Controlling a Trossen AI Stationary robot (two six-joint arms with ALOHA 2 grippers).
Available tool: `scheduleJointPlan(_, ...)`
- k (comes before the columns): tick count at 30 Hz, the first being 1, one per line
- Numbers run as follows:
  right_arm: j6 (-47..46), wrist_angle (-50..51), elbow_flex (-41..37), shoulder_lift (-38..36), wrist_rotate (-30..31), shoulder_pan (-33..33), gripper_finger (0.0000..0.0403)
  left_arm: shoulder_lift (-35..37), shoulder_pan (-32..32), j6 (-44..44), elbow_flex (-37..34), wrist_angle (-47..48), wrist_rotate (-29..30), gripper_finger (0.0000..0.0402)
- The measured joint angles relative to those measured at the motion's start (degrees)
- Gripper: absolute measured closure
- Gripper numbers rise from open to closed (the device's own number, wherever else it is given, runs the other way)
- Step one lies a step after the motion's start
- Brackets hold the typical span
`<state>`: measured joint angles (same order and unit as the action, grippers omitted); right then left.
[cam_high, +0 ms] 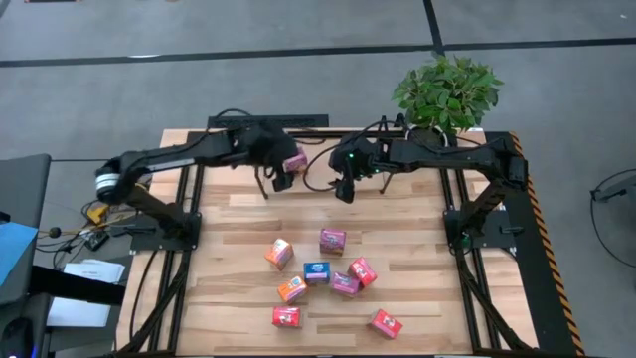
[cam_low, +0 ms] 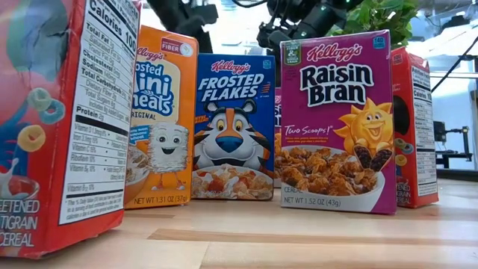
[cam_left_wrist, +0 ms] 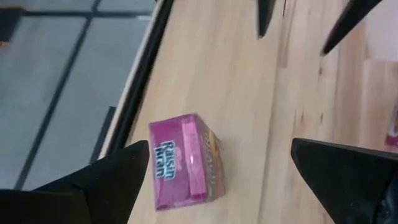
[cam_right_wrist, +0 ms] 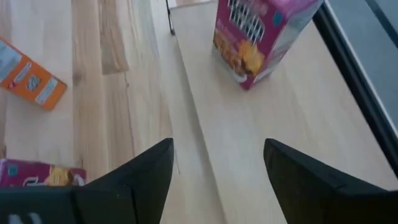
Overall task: Stack cereal on shelf
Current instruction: Put the top right purple cereal box on the shelf
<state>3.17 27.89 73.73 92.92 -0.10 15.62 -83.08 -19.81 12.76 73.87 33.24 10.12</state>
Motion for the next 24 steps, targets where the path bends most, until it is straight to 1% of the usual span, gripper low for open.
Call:
scheduleJointPlan(5,1.2,2.9,0.0,0.0,0.0,0.8,0.0127,-3.1,-4.8,0.2,0.0,0.2,-3.5,0.0015)
scheduleJointPlan(8,1.9,3.1,0.0,0.0,0.0,1.0,0.0127,-3.3,-7.0,0.3,0.0,-0.2,-3.8,0.0015)
scheduleJointPlan(13,3.4,3.0,0.0,0.0,-0.1,1.5,0.0127,-3.3,-8.5,-0.3,0.0,0.2,-9.3,0.0015)
scheduleJointPlan(14,3.6,3.0,0.0,0.0,-0.1,1.7,0.0127,-3.3,-8.5,-0.3,0.0,0.7,-9.6,0.0015)
scheduleJointPlan(17,4.3,2.9,0.0,0.0,-0.1,2.2,0.0127,-3.3,-7.6,0.2,-1.2,-0.7,-9.3,0.0015)
scheduleJointPlan(21,4.4,2.3,0.0,0.0,-0.1,3.1,0.0127,-3.3,-7.2,0.3,-1.9,-0.5,-6.3,0.0015)
scheduleJointPlan(24,4.5,1.4,0.0,0.0,-0.1,3.8,0.0127,-3.3,-7.4,0.6,-1.9,-0.6,-5.8,0.0017)
